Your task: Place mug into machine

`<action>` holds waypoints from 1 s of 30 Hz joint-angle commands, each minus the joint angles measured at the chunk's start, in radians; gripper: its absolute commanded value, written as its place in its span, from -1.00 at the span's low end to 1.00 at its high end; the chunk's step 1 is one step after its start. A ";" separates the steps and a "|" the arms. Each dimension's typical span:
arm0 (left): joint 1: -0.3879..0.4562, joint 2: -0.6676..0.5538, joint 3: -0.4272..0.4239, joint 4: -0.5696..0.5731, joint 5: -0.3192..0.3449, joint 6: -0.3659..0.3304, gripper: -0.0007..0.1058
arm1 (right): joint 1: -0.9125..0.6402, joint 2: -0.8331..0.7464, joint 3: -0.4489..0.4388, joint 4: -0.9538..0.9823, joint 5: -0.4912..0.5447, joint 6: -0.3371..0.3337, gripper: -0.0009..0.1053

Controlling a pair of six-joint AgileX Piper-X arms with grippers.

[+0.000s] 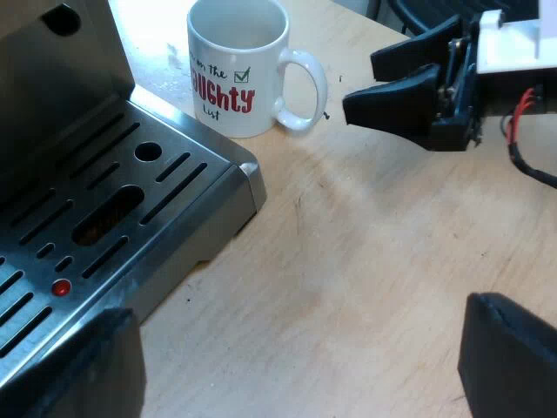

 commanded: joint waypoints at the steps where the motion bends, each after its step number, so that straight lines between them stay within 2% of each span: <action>1: -0.004 -0.003 -0.002 -0.020 0.001 -0.010 0.61 | 0.001 0.024 -0.024 -0.040 -0.001 0.005 0.26; 12: -0.004 -0.003 -0.002 -0.020 0.001 -0.010 0.61 | 0.090 0.181 -0.151 -0.043 0.140 0.004 0.26; 21: -0.004 -0.003 -0.002 -0.020 0.001 -0.005 0.61 | 0.090 0.216 -0.165 -0.057 0.154 0.034 0.21; 22: -0.004 -0.003 -0.002 -0.020 0.001 -0.005 0.61 | 0.090 0.216 -0.165 -0.056 0.160 0.034 0.17; 23: -0.004 -0.003 -0.002 -0.020 0.001 -0.005 0.61 | 0.090 0.216 -0.165 -0.056 0.178 0.034 0.03; 27: -0.004 -0.003 -0.002 -0.020 0.001 -0.005 0.61 | 0.090 0.216 -0.165 -0.051 0.212 0.034 -0.63; 28: -0.004 -0.003 -0.002 -0.020 0.001 -0.005 0.61 | 0.090 0.216 -0.165 -0.050 0.214 0.034 -0.74; 29: -0.004 -0.003 -0.002 -0.020 0.005 -0.005 0.61 | 0.090 0.216 -0.165 -0.050 0.214 0.034 -0.95; 30: -0.004 -0.003 -0.002 -0.020 0.009 -0.005 0.61 | 0.090 0.216 -0.165 -0.050 0.214 0.034 -0.98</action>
